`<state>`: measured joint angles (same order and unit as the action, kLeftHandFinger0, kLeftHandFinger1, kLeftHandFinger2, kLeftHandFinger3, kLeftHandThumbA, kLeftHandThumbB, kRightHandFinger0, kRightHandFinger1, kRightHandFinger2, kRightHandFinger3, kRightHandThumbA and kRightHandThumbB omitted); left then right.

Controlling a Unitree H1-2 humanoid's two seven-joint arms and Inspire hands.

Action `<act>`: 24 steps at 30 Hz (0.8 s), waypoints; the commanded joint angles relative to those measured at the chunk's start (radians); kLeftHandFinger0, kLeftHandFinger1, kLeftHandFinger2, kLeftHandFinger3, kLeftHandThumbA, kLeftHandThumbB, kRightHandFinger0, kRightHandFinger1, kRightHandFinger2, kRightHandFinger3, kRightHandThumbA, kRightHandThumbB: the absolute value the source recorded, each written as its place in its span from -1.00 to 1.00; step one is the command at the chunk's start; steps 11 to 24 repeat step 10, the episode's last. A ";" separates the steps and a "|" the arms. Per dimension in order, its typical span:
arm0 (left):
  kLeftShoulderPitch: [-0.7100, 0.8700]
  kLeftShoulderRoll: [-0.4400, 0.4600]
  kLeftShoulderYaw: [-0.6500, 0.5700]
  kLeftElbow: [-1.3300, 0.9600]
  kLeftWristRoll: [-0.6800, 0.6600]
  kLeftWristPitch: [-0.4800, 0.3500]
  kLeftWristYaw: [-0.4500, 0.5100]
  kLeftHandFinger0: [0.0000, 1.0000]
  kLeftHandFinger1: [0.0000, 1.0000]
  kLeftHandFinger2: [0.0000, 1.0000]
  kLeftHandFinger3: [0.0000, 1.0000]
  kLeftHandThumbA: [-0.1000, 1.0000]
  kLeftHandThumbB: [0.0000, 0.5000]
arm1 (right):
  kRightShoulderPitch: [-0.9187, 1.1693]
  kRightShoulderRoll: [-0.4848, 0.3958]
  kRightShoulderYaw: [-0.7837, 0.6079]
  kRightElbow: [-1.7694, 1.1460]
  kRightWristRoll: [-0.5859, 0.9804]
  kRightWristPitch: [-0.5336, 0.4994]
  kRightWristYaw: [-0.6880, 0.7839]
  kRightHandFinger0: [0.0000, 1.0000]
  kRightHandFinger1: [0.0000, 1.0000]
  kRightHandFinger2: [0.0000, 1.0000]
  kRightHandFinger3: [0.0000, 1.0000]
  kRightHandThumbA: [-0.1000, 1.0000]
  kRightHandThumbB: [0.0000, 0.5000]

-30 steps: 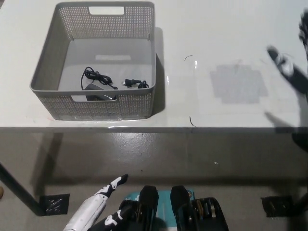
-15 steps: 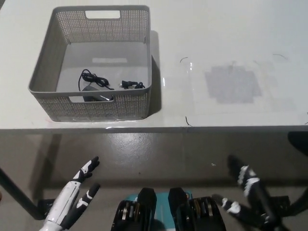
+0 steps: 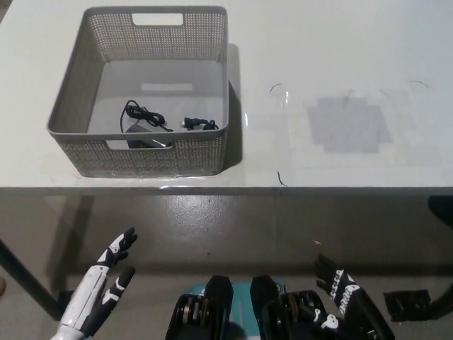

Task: Use the right hand to pick up a black power cord and place it into a container on the left hand side

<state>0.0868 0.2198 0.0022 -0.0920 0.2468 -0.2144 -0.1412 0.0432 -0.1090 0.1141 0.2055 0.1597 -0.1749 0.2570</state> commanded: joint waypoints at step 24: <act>0.019 -0.016 -0.001 -0.021 -0.017 -0.016 0.022 1.00 1.00 1.00 1.00 1.00 -0.07 | -0.011 -0.008 -0.030 -0.011 0.032 -0.074 0.033 1.00 1.00 1.00 1.00 1.00 0.49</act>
